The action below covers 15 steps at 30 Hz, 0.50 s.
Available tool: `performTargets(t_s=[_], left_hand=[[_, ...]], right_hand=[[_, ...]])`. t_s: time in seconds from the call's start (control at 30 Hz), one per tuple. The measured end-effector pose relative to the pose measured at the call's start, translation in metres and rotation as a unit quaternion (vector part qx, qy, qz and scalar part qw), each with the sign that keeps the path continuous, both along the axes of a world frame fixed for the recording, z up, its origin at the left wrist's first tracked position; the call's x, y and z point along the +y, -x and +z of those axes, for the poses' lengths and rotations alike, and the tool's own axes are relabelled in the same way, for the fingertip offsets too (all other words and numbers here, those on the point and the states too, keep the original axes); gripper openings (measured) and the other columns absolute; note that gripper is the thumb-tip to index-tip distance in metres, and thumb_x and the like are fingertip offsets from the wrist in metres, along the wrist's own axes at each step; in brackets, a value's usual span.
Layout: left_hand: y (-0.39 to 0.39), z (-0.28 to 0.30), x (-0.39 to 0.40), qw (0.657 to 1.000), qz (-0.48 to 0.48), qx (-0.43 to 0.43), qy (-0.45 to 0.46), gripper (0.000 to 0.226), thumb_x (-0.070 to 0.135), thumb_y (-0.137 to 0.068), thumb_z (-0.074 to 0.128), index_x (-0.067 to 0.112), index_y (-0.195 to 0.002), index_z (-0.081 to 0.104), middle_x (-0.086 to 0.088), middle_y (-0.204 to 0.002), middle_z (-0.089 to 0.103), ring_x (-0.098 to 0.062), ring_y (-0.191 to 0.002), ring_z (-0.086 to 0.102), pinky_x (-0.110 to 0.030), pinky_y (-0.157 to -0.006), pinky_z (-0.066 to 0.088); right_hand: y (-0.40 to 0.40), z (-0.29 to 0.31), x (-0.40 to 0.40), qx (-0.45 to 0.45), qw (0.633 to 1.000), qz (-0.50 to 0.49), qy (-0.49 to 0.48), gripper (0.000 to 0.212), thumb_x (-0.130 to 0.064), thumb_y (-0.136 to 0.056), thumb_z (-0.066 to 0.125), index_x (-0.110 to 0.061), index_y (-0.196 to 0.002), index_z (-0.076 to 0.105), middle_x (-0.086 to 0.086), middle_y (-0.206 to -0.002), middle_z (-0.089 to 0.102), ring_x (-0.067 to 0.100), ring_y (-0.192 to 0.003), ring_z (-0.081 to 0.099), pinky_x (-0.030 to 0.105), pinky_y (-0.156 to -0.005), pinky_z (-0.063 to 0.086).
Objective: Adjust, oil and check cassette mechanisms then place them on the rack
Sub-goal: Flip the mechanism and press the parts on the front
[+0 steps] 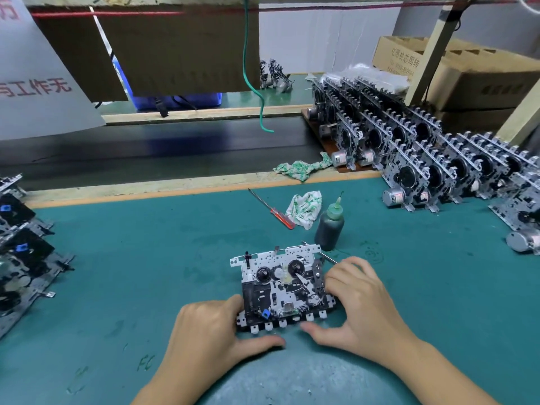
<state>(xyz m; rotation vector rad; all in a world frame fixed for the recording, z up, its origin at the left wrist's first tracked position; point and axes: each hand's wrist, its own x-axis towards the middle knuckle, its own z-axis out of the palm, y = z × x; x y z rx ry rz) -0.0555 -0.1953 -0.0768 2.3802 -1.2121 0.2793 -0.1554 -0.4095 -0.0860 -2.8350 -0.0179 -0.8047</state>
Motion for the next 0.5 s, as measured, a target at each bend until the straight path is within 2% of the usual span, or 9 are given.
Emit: performTargets(t_s=[0.13,0.2,0.23,0.33,0.43,0.5], left_hand=[[-0.002,0.0,0.003,0.999,0.01,0.042,0.006,0.067,0.084,-0.057,0.046,0.018,-0.048,0.051,0.004,-0.032,0.038,-0.013,-0.031,0.04,-0.019,-0.032,0.033],[-0.004,0.003,0.005,0.998,0.004,0.065,0.02,0.065,0.084,-0.059,0.046,0.02,-0.049,0.047,0.003,-0.033,0.038,-0.016,-0.037,0.041,-0.022,-0.036,0.032],[-0.004,0.006,0.005,0.995,0.002,0.089,0.04,0.067,0.086,-0.062,0.044,0.02,-0.05,0.044,0.003,-0.035,0.038,-0.016,-0.039,0.039,-0.018,-0.039,0.028],[-0.004,0.009,0.007,0.979,-0.016,0.155,0.133,0.062,0.086,-0.073,0.035,0.025,-0.067,0.044,0.007,-0.041,0.028,-0.006,-0.041,0.024,-0.014,-0.044,0.025],[-0.001,0.014,0.003,0.945,-0.016,0.223,0.239,0.064,0.08,-0.08,0.036,0.02,-0.059,0.045,0.008,-0.038,0.034,-0.005,-0.039,0.03,-0.025,-0.044,0.032],[-0.004,0.019,-0.001,0.93,0.0,0.245,0.274,0.064,0.072,-0.083,0.041,0.017,-0.049,0.045,0.004,-0.035,0.041,-0.004,-0.037,0.035,-0.022,-0.045,0.032]], right_hand=[[0.0,0.003,-0.002,0.014,0.999,0.03,0.017,0.05,-0.057,-0.077,0.061,-0.012,-0.058,0.051,-0.004,-0.063,0.049,0.017,-0.064,0.046,0.027,-0.083,0.038],[0.0,0.007,-0.001,0.027,0.999,0.037,-0.004,0.051,-0.058,-0.078,0.059,-0.013,-0.059,0.05,-0.003,-0.063,0.048,0.015,-0.065,0.044,0.026,-0.08,0.037],[0.001,0.009,0.0,0.036,0.998,0.044,-0.028,0.05,-0.058,-0.078,0.059,-0.012,-0.059,0.049,-0.003,-0.064,0.048,0.015,-0.066,0.042,0.026,-0.078,0.036],[0.0,0.019,0.004,0.039,0.982,0.045,-0.179,0.046,-0.052,-0.078,0.058,-0.011,-0.062,0.047,0.001,-0.065,0.047,0.016,-0.068,0.04,0.029,-0.069,0.036],[-0.003,0.032,0.012,0.037,0.932,0.016,-0.359,0.053,-0.058,-0.076,0.053,-0.011,-0.053,0.045,0.009,-0.057,0.043,0.015,-0.059,0.041,0.028,-0.061,0.034],[-0.006,0.039,0.014,0.082,0.901,-0.01,-0.425,0.066,-0.07,-0.071,0.047,-0.007,-0.051,0.046,0.015,-0.055,0.042,0.014,-0.053,0.037,0.024,-0.056,0.029]])
